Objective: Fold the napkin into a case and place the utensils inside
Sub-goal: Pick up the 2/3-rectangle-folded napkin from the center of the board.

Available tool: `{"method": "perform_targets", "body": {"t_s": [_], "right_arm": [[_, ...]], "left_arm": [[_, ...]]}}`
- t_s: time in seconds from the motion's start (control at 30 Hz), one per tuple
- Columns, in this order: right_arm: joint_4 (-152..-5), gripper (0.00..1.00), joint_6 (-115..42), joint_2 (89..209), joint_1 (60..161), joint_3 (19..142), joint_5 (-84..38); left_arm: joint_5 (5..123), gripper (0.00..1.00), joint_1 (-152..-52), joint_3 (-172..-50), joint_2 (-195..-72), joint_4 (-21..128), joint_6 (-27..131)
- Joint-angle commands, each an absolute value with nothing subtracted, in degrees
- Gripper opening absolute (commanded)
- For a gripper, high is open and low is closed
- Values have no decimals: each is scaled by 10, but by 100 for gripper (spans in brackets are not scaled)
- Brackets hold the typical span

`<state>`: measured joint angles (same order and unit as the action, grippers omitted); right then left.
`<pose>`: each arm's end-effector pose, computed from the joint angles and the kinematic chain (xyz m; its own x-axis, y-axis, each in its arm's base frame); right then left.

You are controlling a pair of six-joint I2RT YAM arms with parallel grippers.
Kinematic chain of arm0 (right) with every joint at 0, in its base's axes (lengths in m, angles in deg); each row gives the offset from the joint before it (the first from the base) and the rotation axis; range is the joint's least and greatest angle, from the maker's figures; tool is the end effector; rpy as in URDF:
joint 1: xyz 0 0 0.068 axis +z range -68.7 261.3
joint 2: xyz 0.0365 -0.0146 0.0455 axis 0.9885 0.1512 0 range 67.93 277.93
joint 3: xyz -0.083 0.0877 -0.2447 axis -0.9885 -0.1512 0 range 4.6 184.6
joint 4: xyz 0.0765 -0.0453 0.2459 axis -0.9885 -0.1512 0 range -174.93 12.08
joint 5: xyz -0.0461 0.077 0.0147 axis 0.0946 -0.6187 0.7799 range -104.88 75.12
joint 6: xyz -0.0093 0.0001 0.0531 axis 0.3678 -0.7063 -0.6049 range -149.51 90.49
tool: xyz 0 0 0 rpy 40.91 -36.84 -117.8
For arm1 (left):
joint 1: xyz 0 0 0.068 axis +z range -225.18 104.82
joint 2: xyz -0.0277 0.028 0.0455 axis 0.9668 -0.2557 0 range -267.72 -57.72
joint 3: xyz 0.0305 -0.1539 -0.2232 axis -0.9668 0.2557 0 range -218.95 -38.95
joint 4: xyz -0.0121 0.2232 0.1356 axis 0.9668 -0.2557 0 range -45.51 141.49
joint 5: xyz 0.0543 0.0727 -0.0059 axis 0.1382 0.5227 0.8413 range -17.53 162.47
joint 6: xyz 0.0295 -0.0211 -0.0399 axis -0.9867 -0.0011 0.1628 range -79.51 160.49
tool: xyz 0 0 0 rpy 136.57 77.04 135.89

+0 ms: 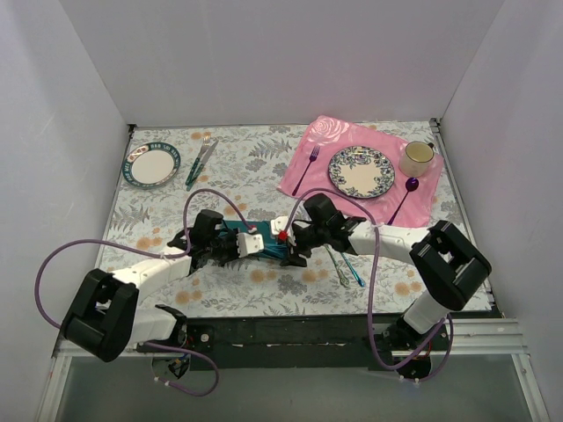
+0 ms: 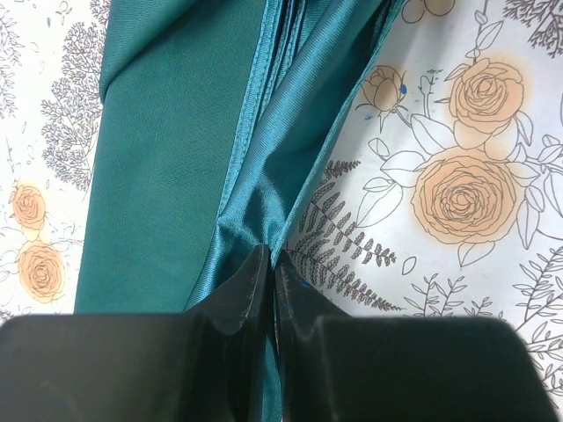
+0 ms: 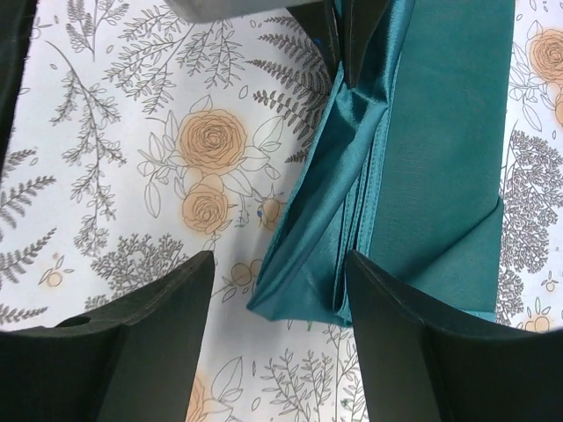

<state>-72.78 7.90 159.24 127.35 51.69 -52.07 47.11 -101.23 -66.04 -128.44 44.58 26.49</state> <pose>0.2088 0.2474 0.1851 0.1987 -0.4912 -0.8481 -0.9800 -0.1047 -0.1690 0.1901 -0.1098 0.1551 -0.5180 0.4965 -0.6965 0.7901 0.5897 -0.1673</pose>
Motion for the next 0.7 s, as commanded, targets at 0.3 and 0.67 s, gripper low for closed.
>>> {"method": "perform_targets", "body": {"t_s": [0.3,0.67], "right_arm": [[-684,56,78,1647,1304,555,-443],[-719,1,59,1671,1303,597,-425]], "left_arm": [[414,0,-986,-698,-1301,412,275],[382,20,-969,-686,-1266,419,286]]}}
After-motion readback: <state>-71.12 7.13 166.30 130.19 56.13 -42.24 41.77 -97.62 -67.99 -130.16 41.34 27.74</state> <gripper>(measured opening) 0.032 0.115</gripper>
